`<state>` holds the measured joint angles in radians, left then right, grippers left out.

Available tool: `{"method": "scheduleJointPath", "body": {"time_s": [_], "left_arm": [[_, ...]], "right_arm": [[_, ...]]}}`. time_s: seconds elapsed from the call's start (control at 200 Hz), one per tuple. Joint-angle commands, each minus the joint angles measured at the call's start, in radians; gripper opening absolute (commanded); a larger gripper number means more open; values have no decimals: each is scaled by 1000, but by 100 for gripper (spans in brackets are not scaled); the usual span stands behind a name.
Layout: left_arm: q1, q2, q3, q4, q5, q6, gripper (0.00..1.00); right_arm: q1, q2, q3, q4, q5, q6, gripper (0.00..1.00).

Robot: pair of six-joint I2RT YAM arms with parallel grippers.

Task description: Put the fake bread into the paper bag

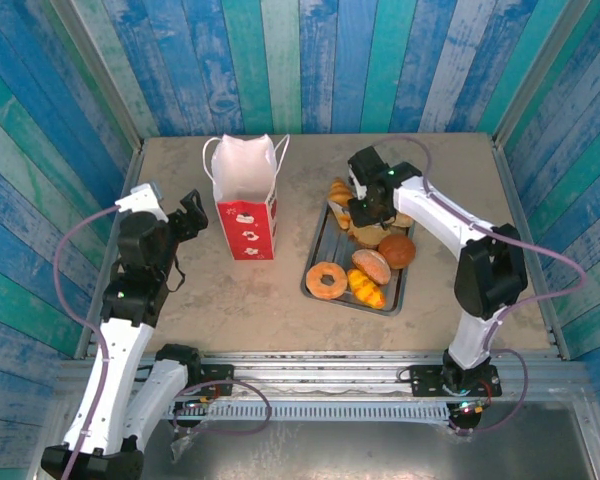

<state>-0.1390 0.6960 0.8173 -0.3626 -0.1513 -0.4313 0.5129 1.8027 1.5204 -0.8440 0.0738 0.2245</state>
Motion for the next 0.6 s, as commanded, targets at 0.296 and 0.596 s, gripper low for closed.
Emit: {"method": "scheduleJointPath", "body": {"time_s": [0.296, 0.596], "left_arm": [[4, 121, 120, -37, 101, -90, 94], [69, 259, 249, -87, 318, -94, 94]], "right_arm": [[-2, -229, -96, 148, 11, 42, 34], [-3, -368, -124, 176, 4, 27, 34]]}}
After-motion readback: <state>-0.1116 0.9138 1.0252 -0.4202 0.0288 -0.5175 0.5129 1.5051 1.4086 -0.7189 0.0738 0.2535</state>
